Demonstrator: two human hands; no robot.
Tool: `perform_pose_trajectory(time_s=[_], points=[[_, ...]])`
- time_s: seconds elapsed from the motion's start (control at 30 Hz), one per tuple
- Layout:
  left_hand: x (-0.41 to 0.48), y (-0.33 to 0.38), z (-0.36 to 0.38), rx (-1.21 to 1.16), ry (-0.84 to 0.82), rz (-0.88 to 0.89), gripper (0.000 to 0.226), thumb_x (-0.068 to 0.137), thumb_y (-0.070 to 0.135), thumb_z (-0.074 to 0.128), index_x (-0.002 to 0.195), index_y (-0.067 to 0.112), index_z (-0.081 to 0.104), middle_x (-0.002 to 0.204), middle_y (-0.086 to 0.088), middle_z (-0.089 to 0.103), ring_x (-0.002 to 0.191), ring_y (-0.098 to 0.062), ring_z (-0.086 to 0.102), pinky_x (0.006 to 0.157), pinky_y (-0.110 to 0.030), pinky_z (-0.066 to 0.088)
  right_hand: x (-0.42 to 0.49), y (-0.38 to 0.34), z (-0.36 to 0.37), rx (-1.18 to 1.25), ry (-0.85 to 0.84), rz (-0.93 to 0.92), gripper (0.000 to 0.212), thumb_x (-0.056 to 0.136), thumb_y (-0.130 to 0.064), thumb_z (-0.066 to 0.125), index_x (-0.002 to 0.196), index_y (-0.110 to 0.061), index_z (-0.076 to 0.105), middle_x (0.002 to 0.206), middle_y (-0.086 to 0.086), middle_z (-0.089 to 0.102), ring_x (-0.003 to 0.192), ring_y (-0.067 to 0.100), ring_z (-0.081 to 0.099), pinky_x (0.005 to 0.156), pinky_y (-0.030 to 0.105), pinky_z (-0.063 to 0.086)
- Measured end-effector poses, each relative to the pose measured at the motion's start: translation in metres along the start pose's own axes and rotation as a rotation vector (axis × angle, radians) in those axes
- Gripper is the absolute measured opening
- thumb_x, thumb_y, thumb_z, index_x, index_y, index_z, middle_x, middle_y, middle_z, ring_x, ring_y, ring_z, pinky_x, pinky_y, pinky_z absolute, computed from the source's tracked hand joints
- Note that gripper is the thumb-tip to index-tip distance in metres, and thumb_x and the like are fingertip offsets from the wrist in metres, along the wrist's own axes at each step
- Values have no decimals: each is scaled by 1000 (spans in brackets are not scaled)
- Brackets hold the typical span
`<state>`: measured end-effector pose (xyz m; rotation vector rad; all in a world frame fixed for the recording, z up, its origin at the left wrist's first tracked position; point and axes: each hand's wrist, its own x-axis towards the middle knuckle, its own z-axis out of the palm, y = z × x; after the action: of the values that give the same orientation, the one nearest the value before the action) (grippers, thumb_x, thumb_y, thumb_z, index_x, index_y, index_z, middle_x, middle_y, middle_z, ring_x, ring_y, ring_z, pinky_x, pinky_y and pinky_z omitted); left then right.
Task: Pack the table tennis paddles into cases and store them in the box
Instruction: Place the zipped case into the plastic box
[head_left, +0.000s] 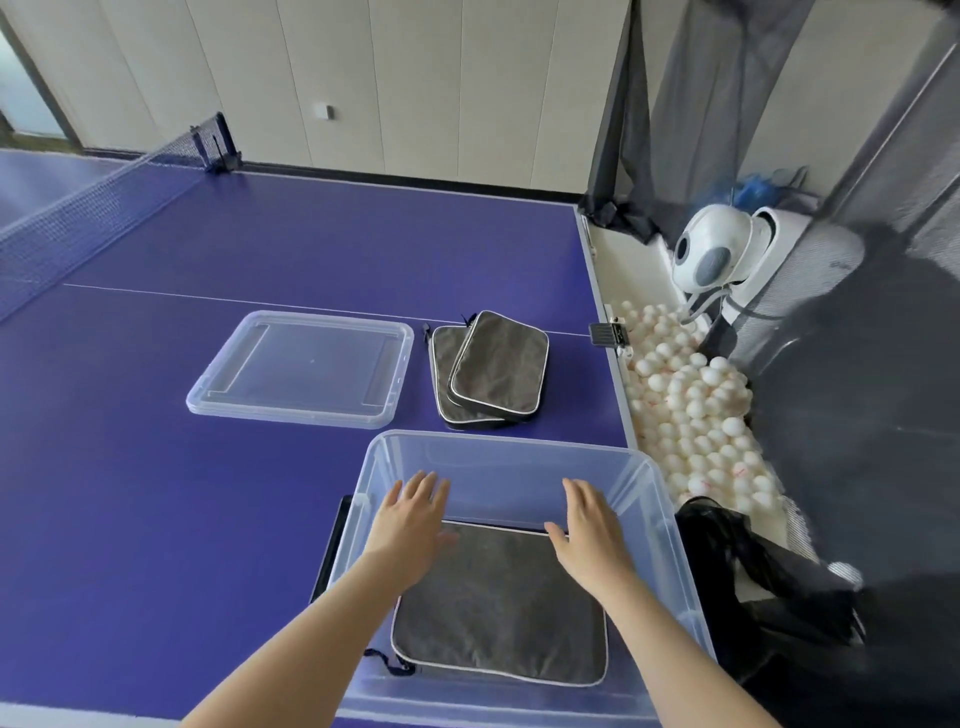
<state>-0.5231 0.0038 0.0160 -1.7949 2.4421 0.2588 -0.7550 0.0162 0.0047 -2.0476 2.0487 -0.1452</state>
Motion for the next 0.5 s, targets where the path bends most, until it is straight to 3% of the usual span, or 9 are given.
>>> perform_pose_trajectory(time_s=[0.1, 0.23, 0.5], points=[[4, -3, -24, -33, 121, -1, 69, 94, 43, 50, 149, 10, 24, 156, -9, 25, 146, -24, 18, 118, -39, 14, 12, -13, -22, 10, 53, -55, 60, 98, -34, 46, 147, -8, 23, 150, 6, 31, 138, 23, 31, 111, 32, 28], [4, -15, -56, -16, 180, -68, 72, 95, 50, 44, 151, 13, 18, 158, -5, 18, 147, -21, 13, 118, -36, 12, 28, -31, -45, -28, 70, -142, 63, 97, -35, 48, 147, -6, 24, 149, 10, 31, 139, 26, 28, 110, 34, 30], [-39, -64, -88, -7, 166, -331, 74, 94, 57, 38, 151, 16, 16, 159, -3, 17, 146, -22, 18, 119, -38, 17, 52, -91, -57, -127, 47, -356, 60, 95, -40, 48, 142, -7, 29, 145, 9, 36, 139, 25, 28, 111, 35, 29]])
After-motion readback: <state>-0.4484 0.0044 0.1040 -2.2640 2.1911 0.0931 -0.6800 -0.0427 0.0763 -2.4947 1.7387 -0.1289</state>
